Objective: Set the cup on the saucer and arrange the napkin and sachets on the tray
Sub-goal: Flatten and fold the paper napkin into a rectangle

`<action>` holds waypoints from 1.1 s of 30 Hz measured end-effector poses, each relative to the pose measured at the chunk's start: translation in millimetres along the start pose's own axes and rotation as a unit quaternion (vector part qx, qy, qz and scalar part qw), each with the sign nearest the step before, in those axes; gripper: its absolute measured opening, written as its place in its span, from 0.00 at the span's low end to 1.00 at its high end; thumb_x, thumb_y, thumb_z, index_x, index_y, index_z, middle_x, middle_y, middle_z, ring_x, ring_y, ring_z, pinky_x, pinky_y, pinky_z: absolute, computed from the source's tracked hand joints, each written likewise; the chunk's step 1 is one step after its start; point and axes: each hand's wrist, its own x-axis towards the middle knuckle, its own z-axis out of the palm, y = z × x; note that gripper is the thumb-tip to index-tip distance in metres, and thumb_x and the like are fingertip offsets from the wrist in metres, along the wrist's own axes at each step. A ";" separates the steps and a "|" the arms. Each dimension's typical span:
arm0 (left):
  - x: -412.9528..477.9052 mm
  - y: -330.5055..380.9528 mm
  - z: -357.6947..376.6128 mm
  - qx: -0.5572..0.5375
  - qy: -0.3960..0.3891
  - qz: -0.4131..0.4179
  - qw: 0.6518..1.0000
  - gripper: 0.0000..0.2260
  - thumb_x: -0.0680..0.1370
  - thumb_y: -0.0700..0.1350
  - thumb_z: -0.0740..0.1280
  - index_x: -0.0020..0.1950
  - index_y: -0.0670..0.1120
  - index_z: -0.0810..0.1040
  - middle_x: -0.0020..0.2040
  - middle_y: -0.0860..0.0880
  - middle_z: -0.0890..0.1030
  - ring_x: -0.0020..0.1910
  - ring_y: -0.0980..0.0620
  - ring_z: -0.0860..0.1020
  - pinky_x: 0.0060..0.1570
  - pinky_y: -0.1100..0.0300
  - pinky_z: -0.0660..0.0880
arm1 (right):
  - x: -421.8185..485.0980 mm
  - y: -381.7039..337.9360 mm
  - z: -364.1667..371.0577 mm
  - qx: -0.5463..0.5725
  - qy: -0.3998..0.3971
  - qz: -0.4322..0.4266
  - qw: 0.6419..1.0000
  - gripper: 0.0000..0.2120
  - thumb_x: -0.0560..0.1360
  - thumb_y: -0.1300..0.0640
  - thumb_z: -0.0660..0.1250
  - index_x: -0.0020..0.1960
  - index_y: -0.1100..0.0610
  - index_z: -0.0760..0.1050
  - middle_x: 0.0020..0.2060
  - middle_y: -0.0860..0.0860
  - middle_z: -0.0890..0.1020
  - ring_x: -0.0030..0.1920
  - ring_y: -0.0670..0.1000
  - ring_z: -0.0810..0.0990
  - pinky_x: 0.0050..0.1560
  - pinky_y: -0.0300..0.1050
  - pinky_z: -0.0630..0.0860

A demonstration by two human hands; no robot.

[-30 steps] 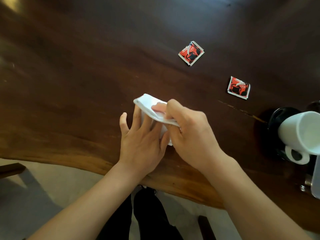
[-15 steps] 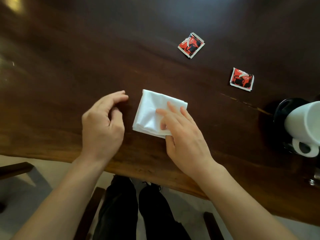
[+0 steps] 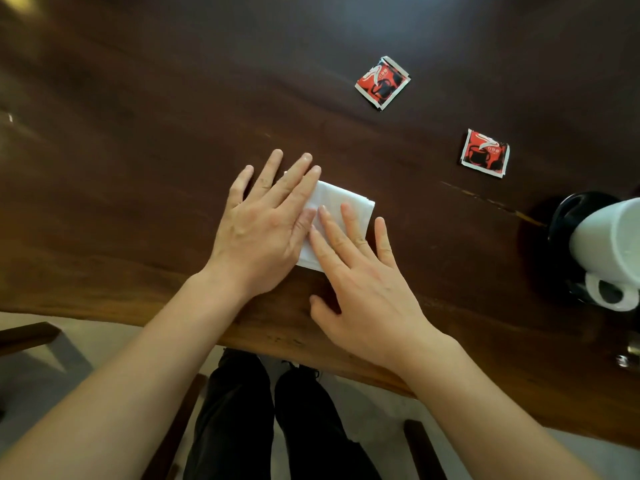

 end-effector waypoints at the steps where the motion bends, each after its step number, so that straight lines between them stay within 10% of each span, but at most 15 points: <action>1: -1.2 -0.2 0.8 0.014 -0.005 0.000 1.000 0.25 0.85 0.55 0.47 0.81 0.49 0.59 0.82 0.51 0.58 0.82 0.46 0.52 0.78 0.43 0.51 | -1.2 -1.0 -2.8 0.002 0.002 0.011 1.000 0.36 0.80 0.44 0.58 0.82 0.54 0.45 0.81 0.50 0.45 0.79 0.52 0.34 0.78 0.59 0.34; 8: -3.4 -2.6 0.8 0.084 -0.054 0.026 0.995 0.30 0.82 0.60 0.39 0.83 0.49 0.45 0.83 0.47 0.46 0.82 0.44 0.45 0.79 0.42 0.47 | 45.4 -56.8 -17.3 0.125 0.178 0.151 0.964 0.35 0.81 0.41 0.43 0.80 0.61 0.42 0.81 0.56 0.44 0.80 0.53 0.35 0.79 0.54 0.37; 14: -5.7 -6.3 2.0 0.098 -0.067 0.051 0.992 0.33 0.82 0.58 0.49 0.83 0.46 0.42 0.83 0.45 0.41 0.82 0.44 0.42 0.79 0.41 0.47 | 71.4 -37.5 11.7 0.123 0.128 0.153 0.972 0.39 0.80 0.33 0.38 0.81 0.58 0.38 0.81 0.52 0.41 0.79 0.49 0.32 0.79 0.51 0.34; 33: -5.8 -32.6 -8.4 0.089 -0.085 0.040 0.992 0.28 0.83 0.56 0.39 0.82 0.48 0.39 0.83 0.53 0.41 0.81 0.49 0.39 0.78 0.39 0.40 | 37.7 9.5 14.7 -0.001 0.063 0.156 0.986 0.35 0.83 0.39 0.41 0.79 0.55 0.29 0.78 0.50 0.30 0.77 0.54 0.26 0.76 0.58 0.30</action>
